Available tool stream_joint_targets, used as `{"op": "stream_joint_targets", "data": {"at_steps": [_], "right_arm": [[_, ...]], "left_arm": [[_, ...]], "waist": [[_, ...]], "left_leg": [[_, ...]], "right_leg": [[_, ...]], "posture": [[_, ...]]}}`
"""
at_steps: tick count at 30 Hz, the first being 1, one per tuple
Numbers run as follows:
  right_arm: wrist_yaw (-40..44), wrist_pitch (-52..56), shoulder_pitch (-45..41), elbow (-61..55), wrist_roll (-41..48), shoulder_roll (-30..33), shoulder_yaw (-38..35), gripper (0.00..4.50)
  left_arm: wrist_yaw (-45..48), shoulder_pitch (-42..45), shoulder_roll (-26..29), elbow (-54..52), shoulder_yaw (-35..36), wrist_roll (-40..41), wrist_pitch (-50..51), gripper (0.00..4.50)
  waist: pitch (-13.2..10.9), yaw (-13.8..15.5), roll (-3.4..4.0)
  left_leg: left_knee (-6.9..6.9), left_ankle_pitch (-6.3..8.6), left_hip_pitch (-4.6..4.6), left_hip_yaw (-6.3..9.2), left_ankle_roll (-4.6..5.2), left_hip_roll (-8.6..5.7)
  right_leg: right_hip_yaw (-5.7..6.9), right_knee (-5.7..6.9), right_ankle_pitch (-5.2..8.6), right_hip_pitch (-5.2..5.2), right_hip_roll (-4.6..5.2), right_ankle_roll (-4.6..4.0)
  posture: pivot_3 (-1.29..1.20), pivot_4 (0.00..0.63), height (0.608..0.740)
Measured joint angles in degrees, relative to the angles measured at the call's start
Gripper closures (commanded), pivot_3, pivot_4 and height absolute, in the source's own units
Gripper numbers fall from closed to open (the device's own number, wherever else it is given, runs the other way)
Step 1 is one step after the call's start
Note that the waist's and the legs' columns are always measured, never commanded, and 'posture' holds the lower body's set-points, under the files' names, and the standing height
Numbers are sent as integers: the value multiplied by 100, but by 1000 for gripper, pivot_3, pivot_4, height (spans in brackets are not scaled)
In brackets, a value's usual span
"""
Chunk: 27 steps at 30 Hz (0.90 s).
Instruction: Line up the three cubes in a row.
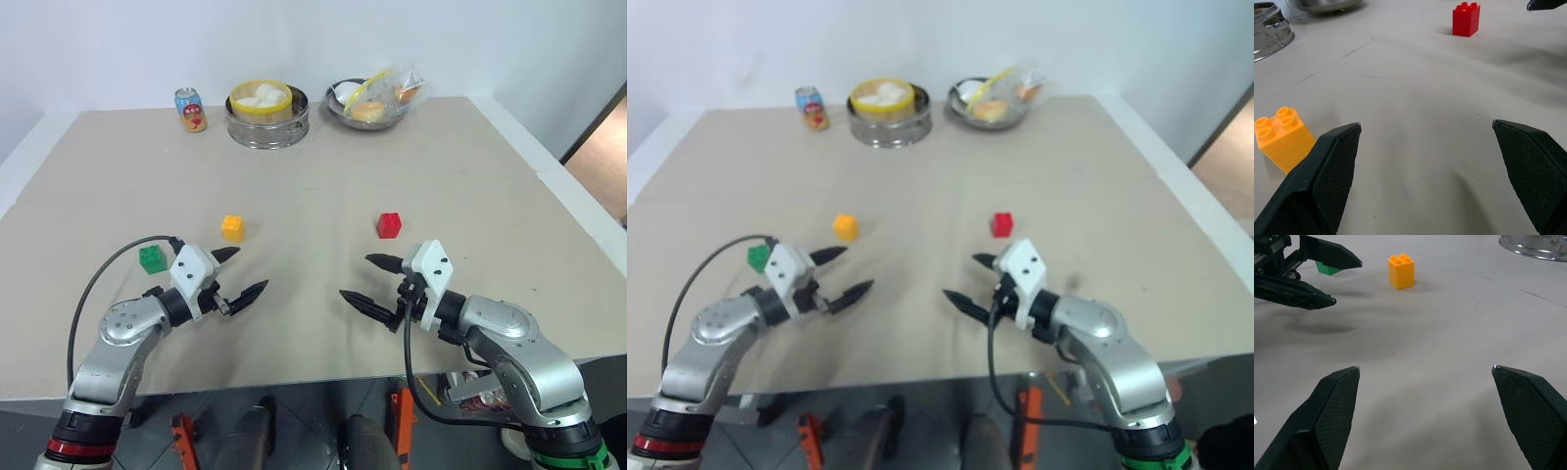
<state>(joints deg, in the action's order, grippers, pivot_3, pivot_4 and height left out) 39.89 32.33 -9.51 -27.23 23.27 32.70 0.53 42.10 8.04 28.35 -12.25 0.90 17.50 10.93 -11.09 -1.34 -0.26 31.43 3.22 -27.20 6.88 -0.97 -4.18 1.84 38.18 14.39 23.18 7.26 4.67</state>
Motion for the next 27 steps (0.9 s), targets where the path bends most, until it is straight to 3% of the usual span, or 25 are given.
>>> {"op": "stream_joint_targets", "data": {"at_steps": [27], "right_arm": [[-1573,146,52,-129,-495,-760,-53,0]], "left_arm": [[938,49,55,-215,-176,448,-111,52]], "waist": [[0,-1,0]], "left_leg": [[0,0,1,-13,0,14]], "right_leg": [[-5,0,-4,6,-14,-2]], "posture": [[0,150,740]]}}
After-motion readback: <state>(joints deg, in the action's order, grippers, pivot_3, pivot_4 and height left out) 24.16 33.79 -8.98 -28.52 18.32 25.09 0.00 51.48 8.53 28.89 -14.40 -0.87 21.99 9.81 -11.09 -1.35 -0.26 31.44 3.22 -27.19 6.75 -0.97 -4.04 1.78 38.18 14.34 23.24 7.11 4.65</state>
